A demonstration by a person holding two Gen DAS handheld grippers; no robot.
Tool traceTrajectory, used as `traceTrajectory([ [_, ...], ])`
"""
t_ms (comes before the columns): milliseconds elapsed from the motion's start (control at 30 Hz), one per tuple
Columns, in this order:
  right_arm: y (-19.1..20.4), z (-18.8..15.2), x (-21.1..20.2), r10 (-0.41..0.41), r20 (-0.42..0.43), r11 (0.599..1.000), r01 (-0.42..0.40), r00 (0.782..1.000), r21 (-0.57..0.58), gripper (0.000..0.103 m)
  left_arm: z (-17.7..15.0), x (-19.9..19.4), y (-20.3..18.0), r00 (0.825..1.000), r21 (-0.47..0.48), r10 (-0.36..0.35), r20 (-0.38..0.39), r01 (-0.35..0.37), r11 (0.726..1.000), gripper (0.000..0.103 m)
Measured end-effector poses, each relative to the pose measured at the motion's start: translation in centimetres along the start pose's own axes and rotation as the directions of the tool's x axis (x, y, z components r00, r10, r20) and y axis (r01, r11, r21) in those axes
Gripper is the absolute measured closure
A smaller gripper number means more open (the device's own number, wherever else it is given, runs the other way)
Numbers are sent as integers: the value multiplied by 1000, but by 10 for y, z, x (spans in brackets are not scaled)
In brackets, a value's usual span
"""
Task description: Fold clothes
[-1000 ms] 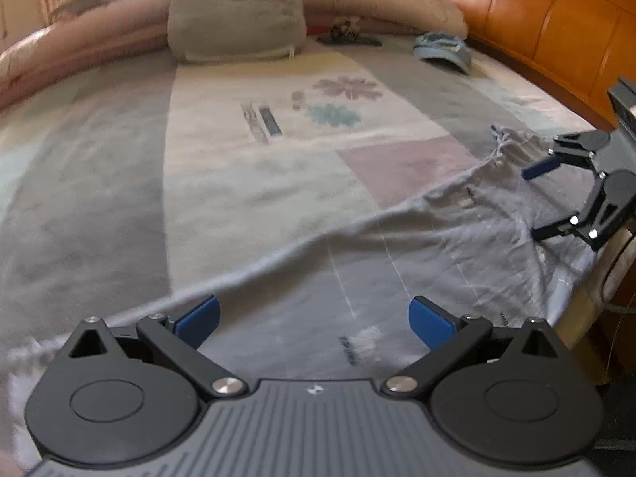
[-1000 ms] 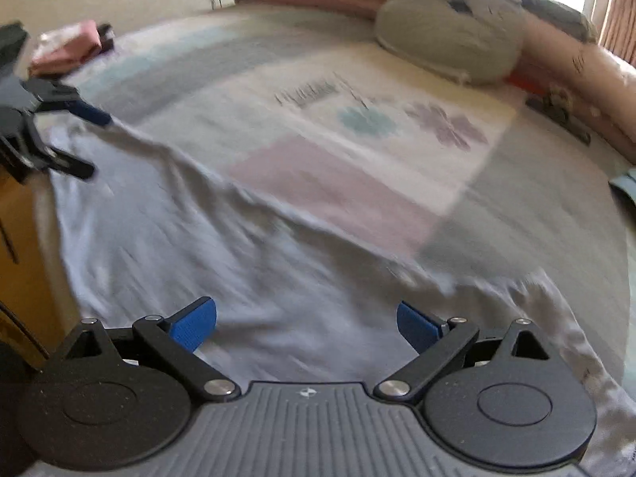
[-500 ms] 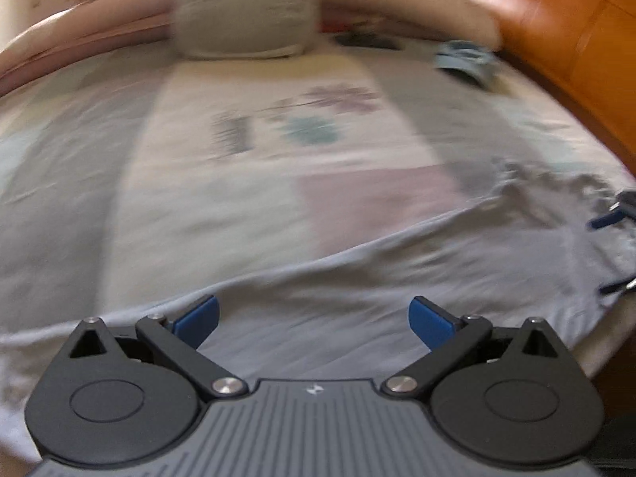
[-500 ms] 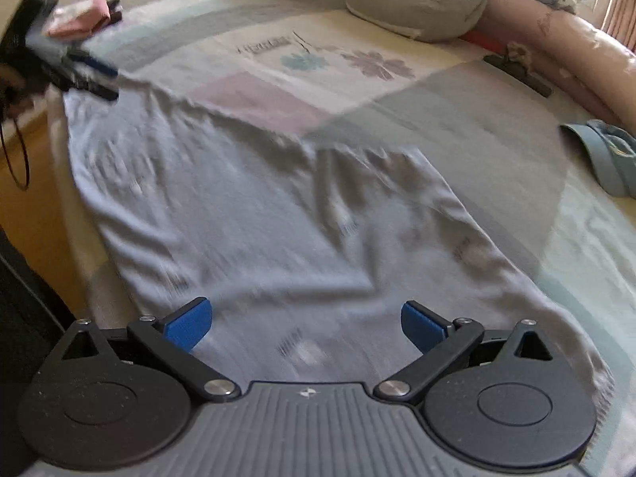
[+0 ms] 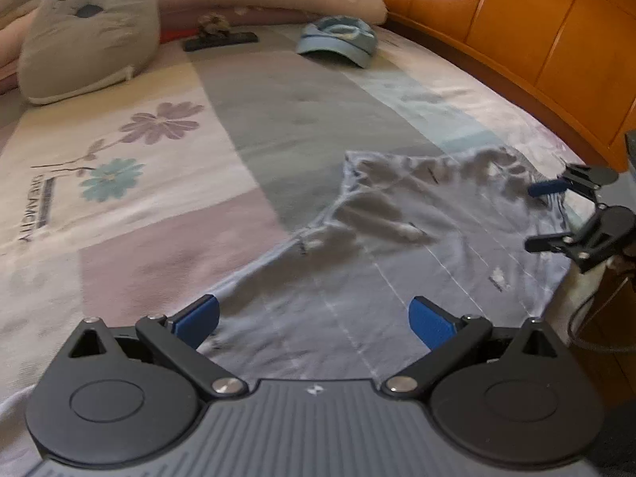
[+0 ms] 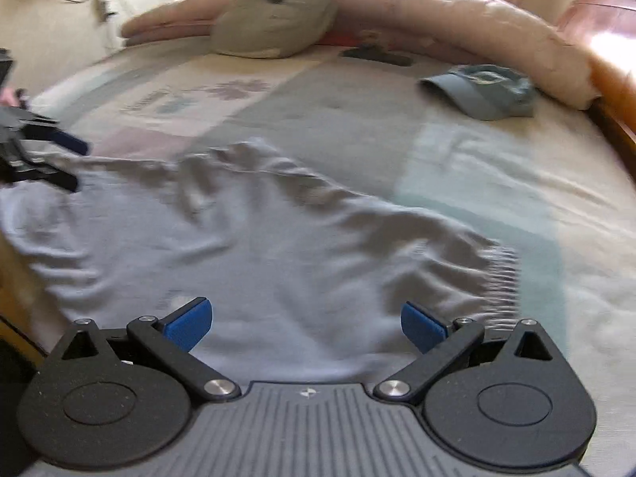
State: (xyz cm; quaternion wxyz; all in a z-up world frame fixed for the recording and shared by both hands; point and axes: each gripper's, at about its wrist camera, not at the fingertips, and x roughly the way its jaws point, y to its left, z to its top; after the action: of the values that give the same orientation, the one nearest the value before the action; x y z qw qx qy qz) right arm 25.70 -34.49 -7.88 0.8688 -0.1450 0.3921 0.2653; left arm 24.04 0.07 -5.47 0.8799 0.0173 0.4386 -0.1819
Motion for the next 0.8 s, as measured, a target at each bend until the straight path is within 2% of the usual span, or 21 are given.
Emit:
traceTrajectory([
  [67, -7, -10, 8, -84, -53, 996, 83, 995, -36, 0, -5, 2, -3, 1000, 5, 18, -18, -18, 1000, 2],
  [167, -26, -21, -2, -37, -33, 997, 39, 999, 65, 1, -9, 1, -1, 999, 0, 36, -32, -36, 999, 2],
  [233, -22, -13, -7, -63, -50, 996, 65, 997, 56, 1, -10, -2, -1, 999, -1, 43, -31, -43, 999, 2],
  [300, -16, -2, -8, -78, -14, 995, 79, 997, 64, 1, -7, -4, -2, 999, 6, 41, -21, -41, 999, 2],
  [367, -14, 12, -6, -47, 57, 995, 42, 997, 86, 0, -2, -5, -5, 999, 21, 32, -5, -32, 999, 2],
  [467, -16, 30, 14, -50, 98, 993, 39, 994, 107, 0, 3, -6, -10, 1000, 33, 22, 13, -22, 999, 2],
  [567, -28, 31, 40, -69, 58, 986, 59, 996, 158, 0, 1, -8, -9, 1000, 17, 26, 13, -26, 1000, 2],
  [667, -36, 24, 45, -118, 21, 983, 114, 993, 147, 1, -5, -14, -2, 999, 6, 47, 3, -47, 999, 2],
  [733, -33, 28, 35, -155, -5, 973, 153, 988, 174, 2, -9, -21, 6, 999, 6, 53, 14, -53, 999, 2],
  [800, -22, 31, 20, -178, 6, 966, 174, 984, 190, 1, -12, -26, 14, 998, 4, 55, 23, -55, 998, 2],
])
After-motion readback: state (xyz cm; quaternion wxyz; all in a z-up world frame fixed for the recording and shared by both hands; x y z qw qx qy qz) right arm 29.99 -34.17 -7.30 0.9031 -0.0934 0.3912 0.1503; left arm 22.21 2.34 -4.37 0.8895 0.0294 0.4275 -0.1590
